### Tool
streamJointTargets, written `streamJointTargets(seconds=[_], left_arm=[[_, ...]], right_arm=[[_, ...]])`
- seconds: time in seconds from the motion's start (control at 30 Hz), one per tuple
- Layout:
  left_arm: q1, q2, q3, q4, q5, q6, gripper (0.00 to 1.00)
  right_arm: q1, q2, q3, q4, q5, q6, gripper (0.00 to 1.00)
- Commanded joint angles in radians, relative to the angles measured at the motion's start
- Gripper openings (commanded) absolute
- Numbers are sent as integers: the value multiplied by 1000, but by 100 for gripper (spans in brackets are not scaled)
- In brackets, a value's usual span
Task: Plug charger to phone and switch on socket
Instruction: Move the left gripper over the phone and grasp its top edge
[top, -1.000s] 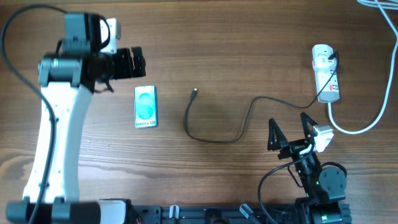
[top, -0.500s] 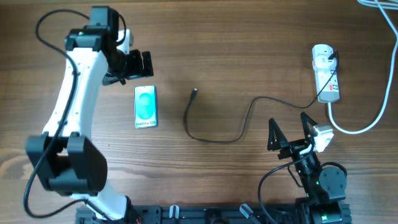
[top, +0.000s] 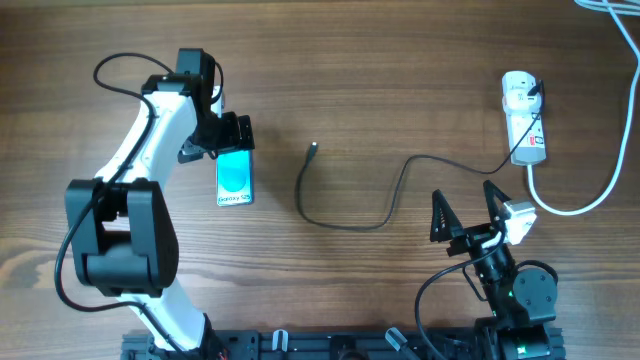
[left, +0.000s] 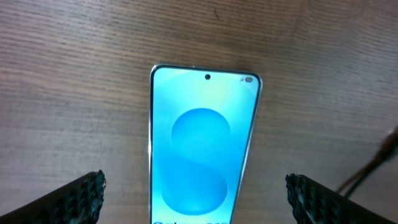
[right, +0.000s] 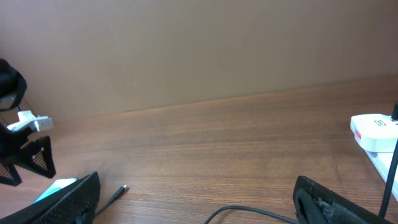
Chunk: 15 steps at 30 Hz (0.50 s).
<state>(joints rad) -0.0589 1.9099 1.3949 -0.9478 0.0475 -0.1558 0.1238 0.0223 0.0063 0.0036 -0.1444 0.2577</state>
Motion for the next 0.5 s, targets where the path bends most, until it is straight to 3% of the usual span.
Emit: streamJointTargets(seconds=[0.0, 0.17, 0.47], left_arm=[[-7, 37, -40, 43, -23, -8, 100], [-24, 93, -41, 47, -19, 71, 100], [-43, 139, -41, 46, -49, 96, 100]], right_arm=[[4, -5, -1, 5, 14, 7, 100], [4, -5, -1, 5, 14, 7, 100], [4, -5, -1, 5, 14, 7, 100]])
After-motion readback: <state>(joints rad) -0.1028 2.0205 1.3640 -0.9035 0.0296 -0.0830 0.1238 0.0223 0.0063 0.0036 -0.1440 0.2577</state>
